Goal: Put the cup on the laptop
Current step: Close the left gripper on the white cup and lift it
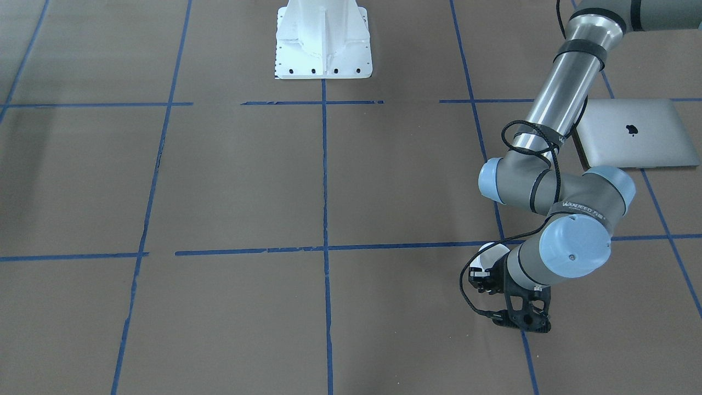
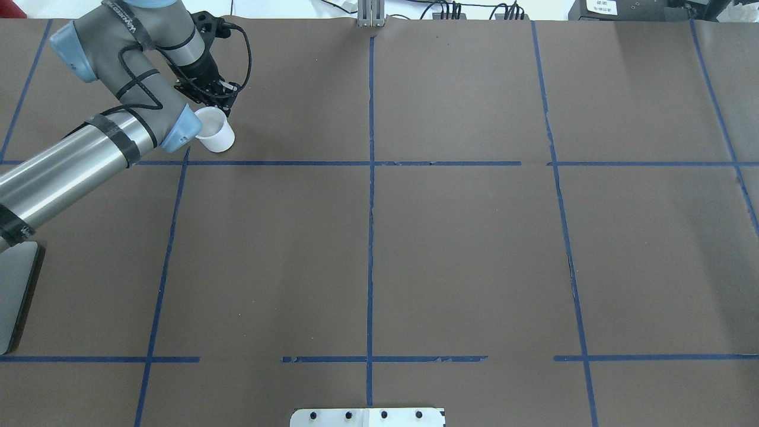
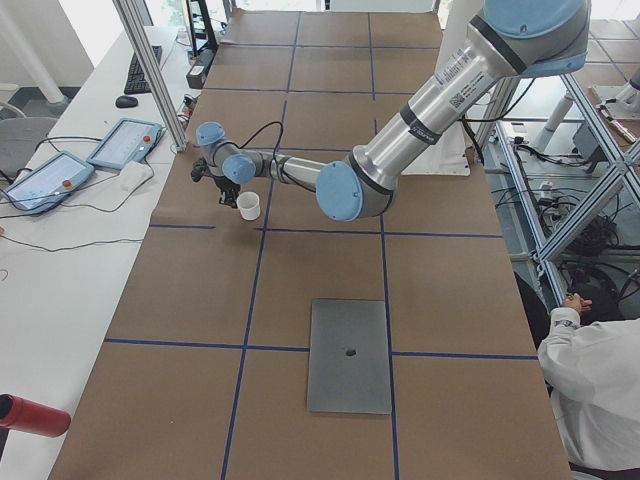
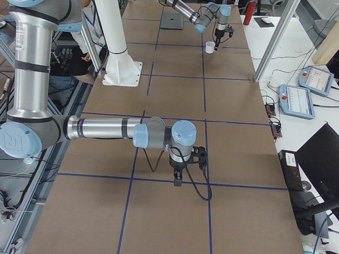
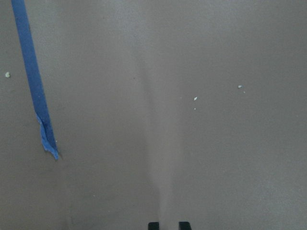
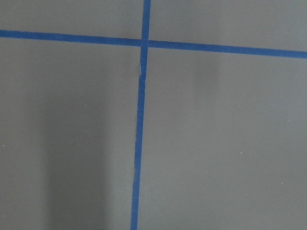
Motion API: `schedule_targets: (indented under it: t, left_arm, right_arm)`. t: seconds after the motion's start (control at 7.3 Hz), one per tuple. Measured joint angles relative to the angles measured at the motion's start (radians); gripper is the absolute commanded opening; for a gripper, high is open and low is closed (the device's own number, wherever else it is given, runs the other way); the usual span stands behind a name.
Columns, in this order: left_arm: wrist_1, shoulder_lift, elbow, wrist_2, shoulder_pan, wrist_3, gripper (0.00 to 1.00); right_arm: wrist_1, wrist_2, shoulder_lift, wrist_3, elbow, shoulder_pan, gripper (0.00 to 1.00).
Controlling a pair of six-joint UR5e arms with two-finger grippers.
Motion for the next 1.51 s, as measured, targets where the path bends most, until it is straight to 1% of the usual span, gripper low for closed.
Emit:
schedule_targets:
  t: [0.14, 0.27, 0.41, 0.55, 0.82, 1.1, 1.37, 1.51]
  left_arm:
    - [0.019, 0.000, -0.004, -0.037, -0.023, -0.005, 0.00]
    - [0.069, 0.006, -0.022, -0.084, -0.061, -0.007, 0.00]
    - [0.139, 0.031, -0.072, -0.113, -0.103, -0.005, 0.00]
    - [0.206, 0.084, -0.162, -0.125, -0.144, 0.001, 0.00]
    - [0.307, 0.242, -0.384, -0.130, -0.214, 0.054, 0.00]
    - [0.404, 0.403, -0.562, -0.127, -0.266, 0.210, 0.00]
    - [0.431, 0.606, -0.681, -0.123, -0.313, 0.377, 0.00]
    - [0.408, 0.706, -0.718, -0.124, -0.326, 0.427, 0.00]
  right_arm:
    - [0.000, 0.000, 0.000, 0.000, 0.000, 0.000, 1.00]
    - [0.000, 0.000, 0.000, 0.000, 0.000, 0.000, 1.00]
    - [0.000, 0.000, 0.000, 0.000, 0.000, 0.000, 1.00]
    - [0.000, 0.000, 0.000, 0.000, 0.000, 0.000, 1.00]
    - [0.000, 0.000, 0.000, 0.000, 0.000, 0.000, 1.00]
    - [0.000, 0.000, 0.000, 0.000, 0.000, 0.000, 1.00]
    - [0.000, 0.000, 0.000, 0.000, 0.000, 0.000, 1.00]
    - [0.000, 0.000, 0.000, 0.000, 0.000, 0.000, 1.00]
